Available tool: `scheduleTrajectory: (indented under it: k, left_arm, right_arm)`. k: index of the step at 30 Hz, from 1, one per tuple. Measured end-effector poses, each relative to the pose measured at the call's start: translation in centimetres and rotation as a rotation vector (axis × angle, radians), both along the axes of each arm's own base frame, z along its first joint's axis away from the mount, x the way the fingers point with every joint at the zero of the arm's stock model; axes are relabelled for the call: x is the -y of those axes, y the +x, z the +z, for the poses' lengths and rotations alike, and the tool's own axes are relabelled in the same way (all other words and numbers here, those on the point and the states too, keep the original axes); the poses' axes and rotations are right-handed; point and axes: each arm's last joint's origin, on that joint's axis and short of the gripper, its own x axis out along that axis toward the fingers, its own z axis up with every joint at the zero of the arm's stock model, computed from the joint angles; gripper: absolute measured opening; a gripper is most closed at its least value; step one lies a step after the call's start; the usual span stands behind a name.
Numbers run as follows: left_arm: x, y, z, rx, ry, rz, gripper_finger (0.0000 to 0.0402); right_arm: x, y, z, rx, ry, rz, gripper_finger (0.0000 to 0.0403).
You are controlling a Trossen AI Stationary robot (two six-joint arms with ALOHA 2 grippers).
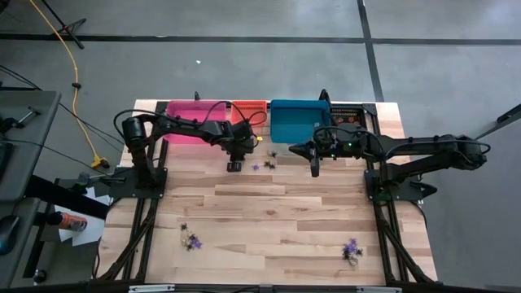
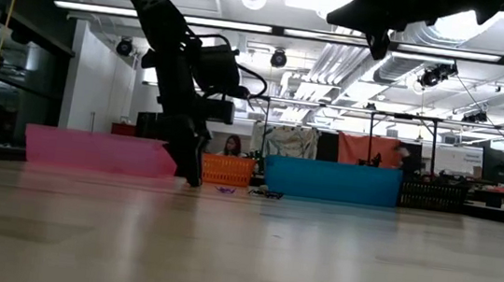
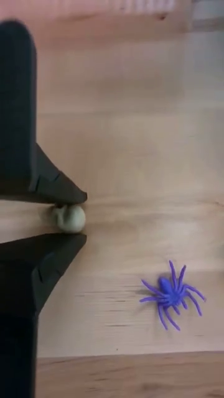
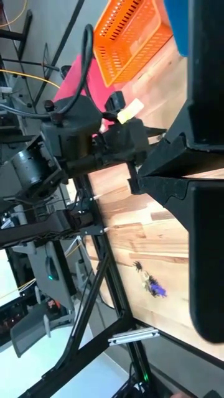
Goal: Sort Halloween decoration
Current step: Put the white skull toy into the pink bin
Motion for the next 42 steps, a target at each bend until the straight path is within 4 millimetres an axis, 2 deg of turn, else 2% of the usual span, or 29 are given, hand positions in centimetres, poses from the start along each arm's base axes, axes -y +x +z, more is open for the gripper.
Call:
scheduleTrajectory:
  k: [5,15,19,23,26,29,36,39,42]
  left_arm:
    - [0.0,0.0,0.1,0.001,0.004,0.002,0.0022]
    - [0.0,0.0,0.3,0.004,0.003,0.029,0.0040]
    - [-0.2,0.1,1.4,0.034,-0.006,0.063,0.0039]
    - [-0.6,0.0,5.4,0.192,-0.025,0.096,0.0040]
    - [-0.4,-0.9,7.9,0.271,-0.068,0.140,0.0040]
    - [0.1,-1.9,11.3,0.396,-0.114,0.179,0.0040]
    - [3.6,-4.2,18.5,0.726,-0.214,0.126,0.0041]
    - [5.4,-5.0,20.1,0.896,-0.231,0.071,0.0041]
    - [7.0,-5.9,20.5,1.069,-0.274,0.058,0.0041]
  right_arm:
    - [0.0,0.0,-0.1,-0.007,0.001,0.000,0.0000]
    - [0.0,0.0,-0.1,-0.007,0.000,0.000,0.0000]
    - [0.0,0.0,-0.1,-0.006,0.000,0.000,0.0000]
    - [0.0,0.0,-0.1,-0.007,-0.011,0.002,0.0000]
    - [0.0,0.0,-0.1,-0.008,-0.030,0.006,0.0000]
    - [0.1,0.0,-0.1,-0.010,-0.052,-0.003,0.0000]
    - [0.2,0.0,0.2,0.018,-0.087,-0.034,0.0000]
    - [0.2,0.1,0.5,0.051,-0.093,-0.028,0.0000]
    - [0.1,0.2,0.8,0.078,-0.092,-0.013,0.0000]
